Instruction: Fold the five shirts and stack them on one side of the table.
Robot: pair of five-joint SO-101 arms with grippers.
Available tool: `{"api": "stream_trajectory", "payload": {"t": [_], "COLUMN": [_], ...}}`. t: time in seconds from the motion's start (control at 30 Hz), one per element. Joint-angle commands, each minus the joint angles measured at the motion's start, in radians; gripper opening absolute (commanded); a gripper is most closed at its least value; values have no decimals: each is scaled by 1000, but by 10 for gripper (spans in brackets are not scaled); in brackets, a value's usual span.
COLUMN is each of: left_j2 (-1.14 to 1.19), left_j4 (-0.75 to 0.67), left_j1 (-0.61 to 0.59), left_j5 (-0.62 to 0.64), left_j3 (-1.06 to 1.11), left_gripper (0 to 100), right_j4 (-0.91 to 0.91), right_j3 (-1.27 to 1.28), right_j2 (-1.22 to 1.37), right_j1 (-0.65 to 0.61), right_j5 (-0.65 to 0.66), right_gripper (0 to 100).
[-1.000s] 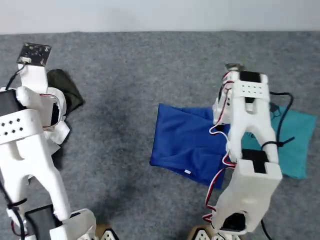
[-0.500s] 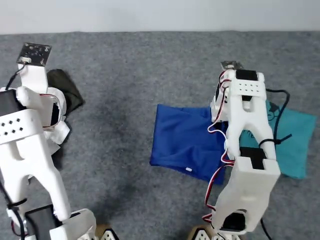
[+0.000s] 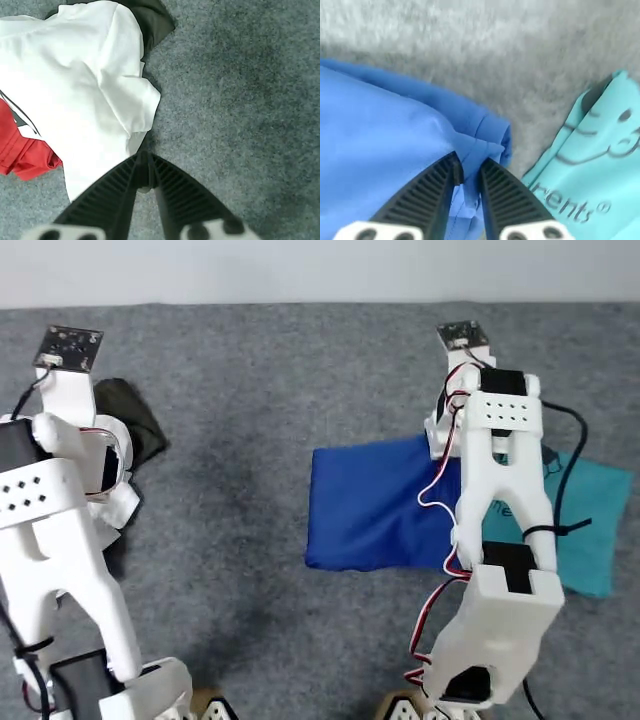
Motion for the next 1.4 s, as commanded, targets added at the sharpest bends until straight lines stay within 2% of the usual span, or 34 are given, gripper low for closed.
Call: {"api": "stream_trajectory", "payload": {"t": [0.0,0.13,0.33,0.53,0.6,0.67,0.73,0.8,0.9,1.1,1.2,1.37], "left_j2": [-37,-37,-37,-37,-37,-41,-44,-46,-46,-48,-48,-48], "left_j4": [-3,-3,-2,0,2,3,3,8,20,20,20,20], "left_j1": [-2,-2,-2,-2,-2,-2,-2,-2,-3,-5,-3,-2], "left_j5": [-11,-11,-11,-11,-9,-8,-8,-6,-5,-5,-5,-5], "left_j3": [-2,-2,-2,-2,-2,-2,-2,-2,-2,-2,-2,-19], "left_gripper": [4,4,4,4,4,4,4,4,4,4,4,4], "right_j4": [-73,-76,87,314,378,427,430,429,380,216,183,240], "right_j3": [-58,-58,-146,-249,-255,-249,-207,-152,-34,196,218,143], "right_j2": [-15,27,-33,-102,-107,-104,-104,-104,-85,7,41,8], "right_j1": [13,16,10,-73,-119,-165,-194,-203,-194,-48,12,-4], "right_j5": [32,54,-3,2,3,3,3,3,6,104,130,140], "right_gripper": [10,24,196,195,156,73,1,28,10,10,10,10]}}
